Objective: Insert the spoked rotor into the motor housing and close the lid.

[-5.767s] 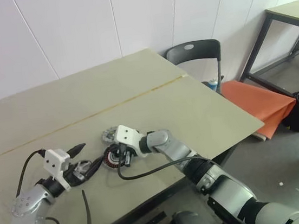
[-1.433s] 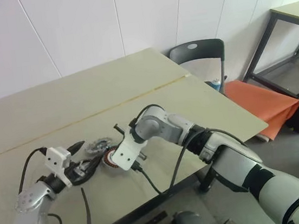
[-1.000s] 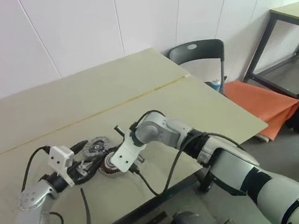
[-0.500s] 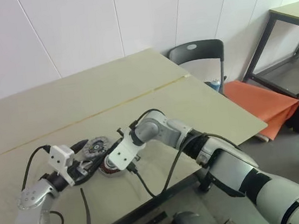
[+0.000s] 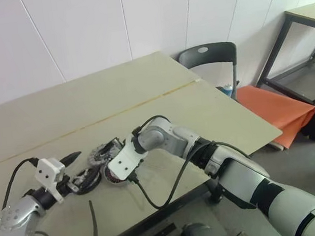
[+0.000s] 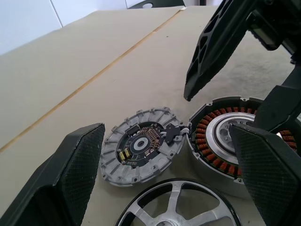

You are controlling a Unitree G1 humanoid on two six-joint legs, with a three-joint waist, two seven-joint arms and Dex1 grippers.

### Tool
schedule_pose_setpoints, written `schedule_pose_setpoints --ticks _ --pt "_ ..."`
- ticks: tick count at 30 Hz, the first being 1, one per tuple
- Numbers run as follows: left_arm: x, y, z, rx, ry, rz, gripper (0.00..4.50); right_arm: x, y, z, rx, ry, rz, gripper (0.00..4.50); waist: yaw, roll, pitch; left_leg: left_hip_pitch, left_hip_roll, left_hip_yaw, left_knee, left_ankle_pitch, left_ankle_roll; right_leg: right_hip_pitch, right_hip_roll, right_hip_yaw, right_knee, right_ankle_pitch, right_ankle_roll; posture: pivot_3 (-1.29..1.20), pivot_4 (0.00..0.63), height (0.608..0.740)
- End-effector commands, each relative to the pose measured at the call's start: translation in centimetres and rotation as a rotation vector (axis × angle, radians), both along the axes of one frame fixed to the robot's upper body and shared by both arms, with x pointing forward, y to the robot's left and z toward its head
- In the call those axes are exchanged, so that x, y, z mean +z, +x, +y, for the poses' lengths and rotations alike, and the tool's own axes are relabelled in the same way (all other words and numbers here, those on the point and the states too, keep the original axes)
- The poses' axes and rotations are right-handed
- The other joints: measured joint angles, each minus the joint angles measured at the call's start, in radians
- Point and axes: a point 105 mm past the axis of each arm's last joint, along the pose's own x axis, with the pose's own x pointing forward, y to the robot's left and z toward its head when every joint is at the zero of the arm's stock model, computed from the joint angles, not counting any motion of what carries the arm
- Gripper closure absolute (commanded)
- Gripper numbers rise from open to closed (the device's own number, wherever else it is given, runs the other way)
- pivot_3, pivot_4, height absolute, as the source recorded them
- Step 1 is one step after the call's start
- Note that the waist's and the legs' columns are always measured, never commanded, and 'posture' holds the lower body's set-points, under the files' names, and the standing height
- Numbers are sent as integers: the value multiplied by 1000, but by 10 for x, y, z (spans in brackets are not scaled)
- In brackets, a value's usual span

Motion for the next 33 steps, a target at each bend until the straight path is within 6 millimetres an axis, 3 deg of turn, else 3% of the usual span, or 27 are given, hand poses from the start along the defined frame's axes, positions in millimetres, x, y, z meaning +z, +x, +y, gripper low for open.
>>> schedule_pose_setpoints --ticks 1,14,33 --pt "18 -1 2 -15 30 -41 0 3 2 1 21 -9 -61 270 -1 0 0 0 0 0 0 0 0 0 0 0 0 0 0 0 0 740" --pt "22 1 -6 -15 27 -24 0 35 -3 5 62 -5 -56 270 -1 0 0 0 0 0 0 0 0 0 1 0 0 0 0 0 0 740" --pt "27 -1 -12 -7 19 -21 0 9 -10 4 126 -40 -172 270 0 0 0 0 0 0 0 0 0 0 1 0 0 0 0 0 0 740"
